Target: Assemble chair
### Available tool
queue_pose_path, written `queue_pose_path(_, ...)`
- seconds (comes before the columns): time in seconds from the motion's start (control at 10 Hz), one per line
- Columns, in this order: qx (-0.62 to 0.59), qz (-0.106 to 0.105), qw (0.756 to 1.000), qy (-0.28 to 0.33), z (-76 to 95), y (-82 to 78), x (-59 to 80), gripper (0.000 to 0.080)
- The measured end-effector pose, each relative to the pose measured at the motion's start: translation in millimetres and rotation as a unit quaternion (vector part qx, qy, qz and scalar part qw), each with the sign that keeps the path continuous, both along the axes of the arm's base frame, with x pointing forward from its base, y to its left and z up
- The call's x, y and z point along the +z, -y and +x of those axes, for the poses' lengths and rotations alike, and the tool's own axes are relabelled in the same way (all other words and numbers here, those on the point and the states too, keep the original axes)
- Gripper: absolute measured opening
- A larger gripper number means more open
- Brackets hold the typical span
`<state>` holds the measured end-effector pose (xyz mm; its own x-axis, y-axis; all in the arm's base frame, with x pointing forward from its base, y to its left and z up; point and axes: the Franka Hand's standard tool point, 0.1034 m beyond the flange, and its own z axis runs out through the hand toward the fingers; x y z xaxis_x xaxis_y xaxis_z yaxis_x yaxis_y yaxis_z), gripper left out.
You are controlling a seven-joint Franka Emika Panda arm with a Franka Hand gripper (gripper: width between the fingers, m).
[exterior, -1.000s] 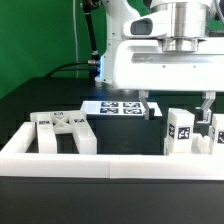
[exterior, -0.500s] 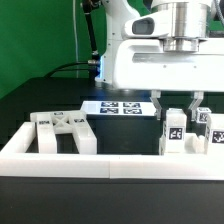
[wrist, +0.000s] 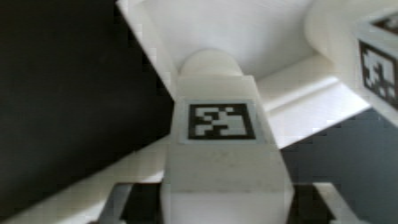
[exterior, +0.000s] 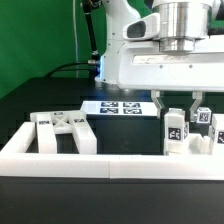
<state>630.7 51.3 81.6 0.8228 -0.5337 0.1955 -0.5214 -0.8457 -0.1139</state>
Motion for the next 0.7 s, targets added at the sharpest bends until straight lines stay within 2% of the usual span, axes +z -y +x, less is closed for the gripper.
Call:
queue_pose_path(0.1,-0.045,0.011,0.999,0.0,-0.4,-1.5,-0.8,0.0294)
queue_pose_path(0.3,-0.185,0.048,0.982,-0.003,-0.7,-5.1,-2.1,0.0294)
queue_pose_path(0.5,-0.274,0.068,0.959,-0.001,2.7,-4.3,-2.4,0.0294)
queue_pose_path(0.7,-0.334,0.08,0.939,-0.003,1.9,-5.3,-2.2,0.0294)
